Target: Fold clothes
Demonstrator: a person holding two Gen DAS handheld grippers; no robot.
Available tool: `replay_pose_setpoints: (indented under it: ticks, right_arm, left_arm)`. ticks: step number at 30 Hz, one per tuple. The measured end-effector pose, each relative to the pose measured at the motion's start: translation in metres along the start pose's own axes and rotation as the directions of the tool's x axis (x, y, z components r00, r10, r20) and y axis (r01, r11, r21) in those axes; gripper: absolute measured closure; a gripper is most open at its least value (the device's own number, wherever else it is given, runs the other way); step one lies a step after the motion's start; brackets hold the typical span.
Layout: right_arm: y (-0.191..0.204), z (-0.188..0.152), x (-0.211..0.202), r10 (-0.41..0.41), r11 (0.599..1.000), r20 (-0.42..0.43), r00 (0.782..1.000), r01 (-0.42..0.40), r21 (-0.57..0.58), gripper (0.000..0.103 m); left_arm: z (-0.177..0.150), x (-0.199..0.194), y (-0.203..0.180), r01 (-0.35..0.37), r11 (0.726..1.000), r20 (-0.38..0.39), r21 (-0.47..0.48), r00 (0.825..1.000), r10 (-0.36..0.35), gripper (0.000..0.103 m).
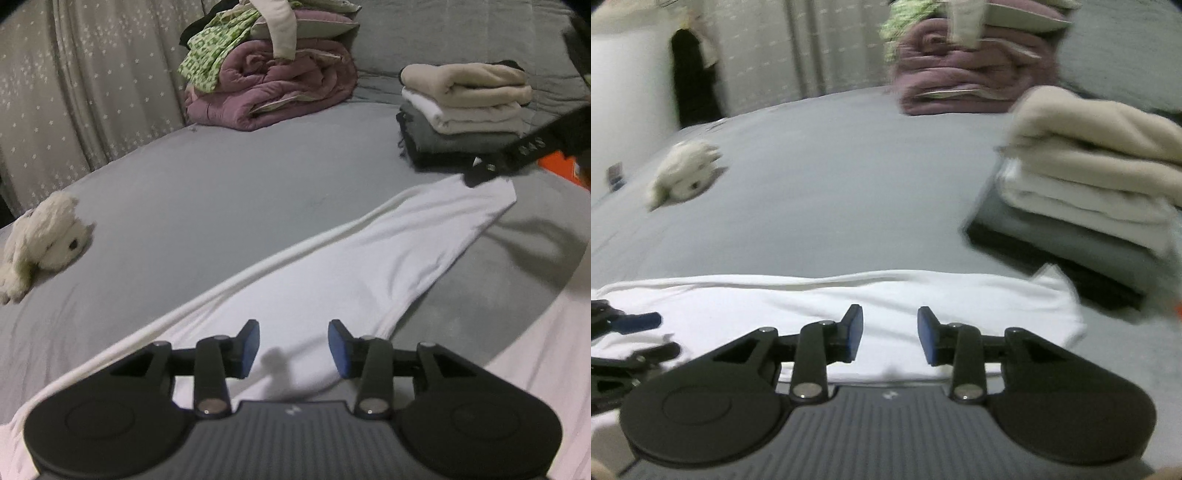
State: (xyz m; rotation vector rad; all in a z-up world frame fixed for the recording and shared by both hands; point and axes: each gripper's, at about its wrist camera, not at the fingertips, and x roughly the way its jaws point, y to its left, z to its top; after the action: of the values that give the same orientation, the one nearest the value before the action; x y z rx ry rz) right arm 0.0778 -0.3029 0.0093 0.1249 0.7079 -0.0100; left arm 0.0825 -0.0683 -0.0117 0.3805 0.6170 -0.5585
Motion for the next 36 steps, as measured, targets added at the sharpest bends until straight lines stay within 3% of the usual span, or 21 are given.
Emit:
replay_pose_setpoints:
  ticks: [4,9,13,16,24,31,36]
  right_arm:
    - [0.038,0.002,0.018,0.041,0.998,-0.024,0.999,-0.042,-0.044,0.066]
    - [0.074,0.001,0.048,0.051,0.994,-0.054,0.997,-0.056,-0.096,0.066]
    - [0.092,0.002,0.081,0.014,0.99,-0.083,0.996,-0.026,-0.139,0.066]
    - [0.1,0.011,0.102,0.007,0.988,-0.058,0.998,-0.016,-0.152,0.066]
    - [0.099,0.038,0.144,0.027,0.997,-0.022,0.999,-0.028,-0.069,0.064]
    - [0.104,0.036,0.133,0.01,0.998,0.002,1.0,-0.01,-0.06,0.064]
    - [0.088,0.031,0.088,0.012,1.0,0.054,0.998,-0.01,-0.03,0.059]
  left_arm:
    - [-0.017,-0.001,0.014,0.015,0.999,-0.024,-0.046,1.0,-0.016,0.052]
    - [-0.048,0.0,0.024,0.059,0.982,0.057,-0.182,0.997,-0.049,0.047]
    - [-0.048,0.001,0.021,0.057,0.983,0.071,-0.176,0.996,-0.046,0.044]
    - [-0.048,0.002,0.021,0.063,0.983,0.073,-0.173,0.996,-0.052,0.041]
    - [-0.049,0.003,0.02,0.072,0.984,0.072,-0.161,0.996,-0.061,0.036]
    - [-0.049,0.001,0.019,0.067,0.986,0.071,-0.152,0.996,-0.056,0.034]
    - [-0.048,0.0,0.019,0.054,0.987,0.066,-0.153,0.997,-0.044,0.03]
